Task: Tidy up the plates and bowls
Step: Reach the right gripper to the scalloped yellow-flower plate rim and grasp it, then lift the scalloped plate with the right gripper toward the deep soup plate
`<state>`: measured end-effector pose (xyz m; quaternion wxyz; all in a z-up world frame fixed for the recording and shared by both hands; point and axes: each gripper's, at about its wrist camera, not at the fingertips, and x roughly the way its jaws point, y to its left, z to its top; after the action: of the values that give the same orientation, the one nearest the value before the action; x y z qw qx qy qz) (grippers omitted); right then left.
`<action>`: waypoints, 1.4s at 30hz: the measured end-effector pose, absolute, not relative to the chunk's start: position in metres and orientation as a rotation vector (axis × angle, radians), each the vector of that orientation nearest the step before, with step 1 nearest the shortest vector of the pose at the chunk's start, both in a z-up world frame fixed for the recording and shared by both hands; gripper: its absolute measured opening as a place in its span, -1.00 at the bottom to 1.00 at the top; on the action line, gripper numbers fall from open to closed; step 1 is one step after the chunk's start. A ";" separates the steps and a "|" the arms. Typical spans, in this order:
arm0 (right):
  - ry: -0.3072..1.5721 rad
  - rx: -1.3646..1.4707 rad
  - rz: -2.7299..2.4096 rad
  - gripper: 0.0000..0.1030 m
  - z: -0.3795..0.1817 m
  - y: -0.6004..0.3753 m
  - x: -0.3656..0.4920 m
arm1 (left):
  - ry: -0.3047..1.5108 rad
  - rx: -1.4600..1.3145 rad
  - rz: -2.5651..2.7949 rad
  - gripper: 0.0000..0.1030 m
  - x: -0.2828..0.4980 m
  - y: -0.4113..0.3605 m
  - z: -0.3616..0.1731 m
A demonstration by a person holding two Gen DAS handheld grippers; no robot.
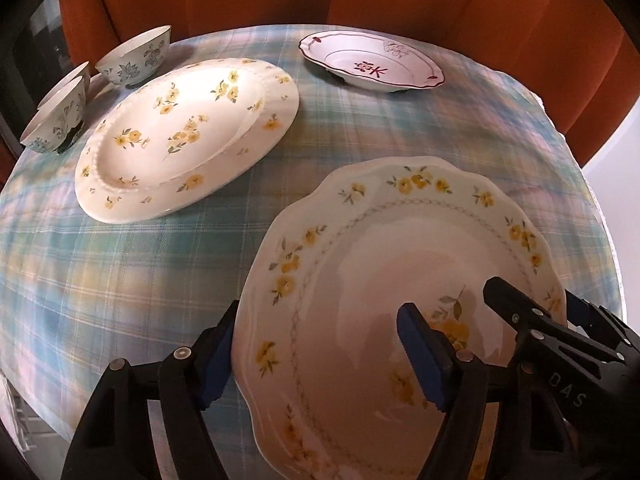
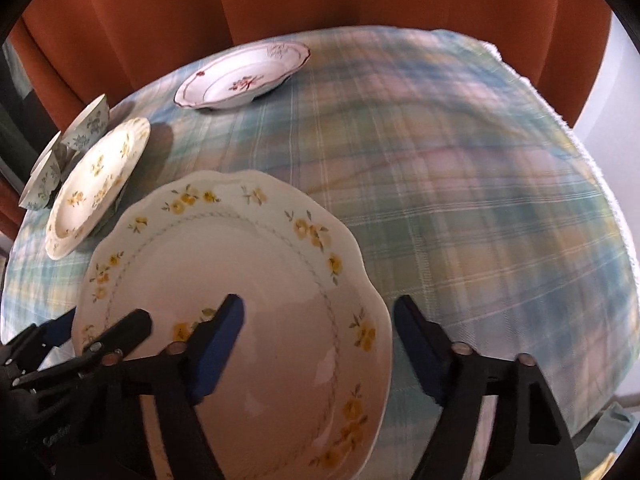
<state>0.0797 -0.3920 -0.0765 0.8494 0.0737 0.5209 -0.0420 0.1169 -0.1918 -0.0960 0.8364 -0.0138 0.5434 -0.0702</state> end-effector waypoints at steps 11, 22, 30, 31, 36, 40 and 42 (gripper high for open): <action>1.118 0.173 -0.107 0.39 -0.083 -0.390 0.098 | 1.211 -0.038 -0.137 0.45 0.128 -0.195 -0.103; 1.139 0.176 -0.157 0.40 -0.077 -0.369 0.088 | 1.187 0.020 -0.196 0.56 0.117 -0.176 -0.100; 1.105 0.173 -0.221 0.40 -0.061 -0.320 0.072 | 1.157 0.042 -0.261 0.56 0.112 -0.128 -0.086; 1.103 0.173 -0.230 0.40 -0.058 -0.311 0.071 | 1.155 0.045 -0.269 0.56 0.112 -0.119 -0.084; 1.082 0.179 -0.249 0.40 -0.046 -0.260 0.068 | 1.140 0.058 -0.287 0.58 0.117 -0.073 -0.074; 1.072 0.180 -0.253 0.40 -0.043 -0.219 0.071 | 1.137 0.055 -0.290 0.58 0.120 -0.034 -0.070; 1.060 0.177 -0.248 0.40 -0.041 -0.196 0.073 | 1.129 0.052 -0.295 0.59 0.121 -0.012 -0.070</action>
<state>0.0733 -0.1961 -0.0409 0.8517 0.0840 0.5037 -0.1180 0.1207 -0.0116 -0.0697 0.8342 0.0246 0.5331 -0.1392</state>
